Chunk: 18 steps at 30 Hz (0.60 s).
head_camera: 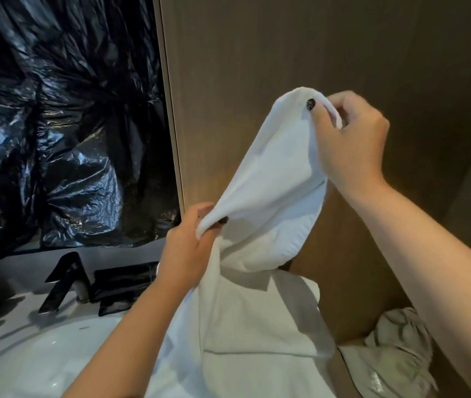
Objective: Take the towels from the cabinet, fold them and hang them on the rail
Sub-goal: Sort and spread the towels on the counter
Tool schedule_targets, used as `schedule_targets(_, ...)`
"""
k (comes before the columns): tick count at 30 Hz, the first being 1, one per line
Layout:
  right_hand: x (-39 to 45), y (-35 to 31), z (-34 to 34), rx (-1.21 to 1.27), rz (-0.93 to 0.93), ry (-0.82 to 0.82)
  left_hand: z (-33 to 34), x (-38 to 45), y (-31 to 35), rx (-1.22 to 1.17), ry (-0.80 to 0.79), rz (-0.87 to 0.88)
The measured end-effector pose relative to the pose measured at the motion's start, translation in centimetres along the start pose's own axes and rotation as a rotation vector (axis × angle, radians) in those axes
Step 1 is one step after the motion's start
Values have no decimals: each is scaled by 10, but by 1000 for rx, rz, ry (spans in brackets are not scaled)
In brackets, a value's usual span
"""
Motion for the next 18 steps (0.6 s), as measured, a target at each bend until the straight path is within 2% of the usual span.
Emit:
schedule_targets(1, -3, 2, 2, -21, -37, -17, 5, 6, -4, 26, -32, -16)
schedule_targets(3, -24, 13, 17, -124, -97, -153, 19, 18, -25, 109, -124, -109)
schedule_targets(6, -93, 39, 56, -282, -122, -497, 44, 19, -80, 253, -247, -293)
schedule_targets(9, -182, 64, 92, -320, -87, -793, 69, 0, -127, 287, -222, -418)
schedule_targets(13, -263, 77, 117, -353, -69, -916, 90, -8, -158, 297, -116, -452)
schedule_targets(18, -302, 94, 139, -351, -40, -1004, 100, -2, -186, 240, -93, -448)
Point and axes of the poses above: each hand's wrist, its own x-axis towards the middle knuckle, its own z-axis out of the palm, y = z × x, the point moved 3 cm from there along x, towards the middle knuckle, and after that the axes turned 11 degrees about -z, right-handed, at the moved point
